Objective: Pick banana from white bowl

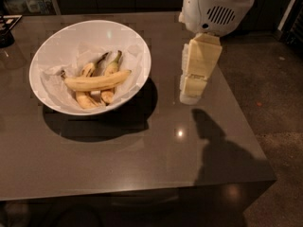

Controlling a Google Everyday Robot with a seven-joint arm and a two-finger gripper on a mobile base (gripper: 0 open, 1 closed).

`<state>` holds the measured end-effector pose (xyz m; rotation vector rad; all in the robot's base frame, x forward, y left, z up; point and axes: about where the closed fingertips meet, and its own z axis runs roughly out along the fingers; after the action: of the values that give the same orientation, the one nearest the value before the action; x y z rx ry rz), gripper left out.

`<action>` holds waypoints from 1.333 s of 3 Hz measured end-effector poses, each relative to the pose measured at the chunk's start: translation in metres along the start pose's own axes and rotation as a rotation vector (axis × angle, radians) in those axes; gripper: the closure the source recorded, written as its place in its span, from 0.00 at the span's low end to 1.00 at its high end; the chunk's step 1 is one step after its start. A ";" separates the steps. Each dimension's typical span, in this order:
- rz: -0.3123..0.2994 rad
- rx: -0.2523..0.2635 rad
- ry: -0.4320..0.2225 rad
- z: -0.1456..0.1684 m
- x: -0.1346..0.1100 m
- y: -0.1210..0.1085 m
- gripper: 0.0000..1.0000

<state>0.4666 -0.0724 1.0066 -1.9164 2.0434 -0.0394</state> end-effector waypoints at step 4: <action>-0.222 -0.045 -0.063 0.033 -0.095 -0.020 0.00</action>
Offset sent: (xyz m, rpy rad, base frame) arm 0.0310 0.1005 -0.0164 -0.0046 0.0219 0.2451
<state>0.4975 0.0258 1.0016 -2.1363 1.7975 0.0139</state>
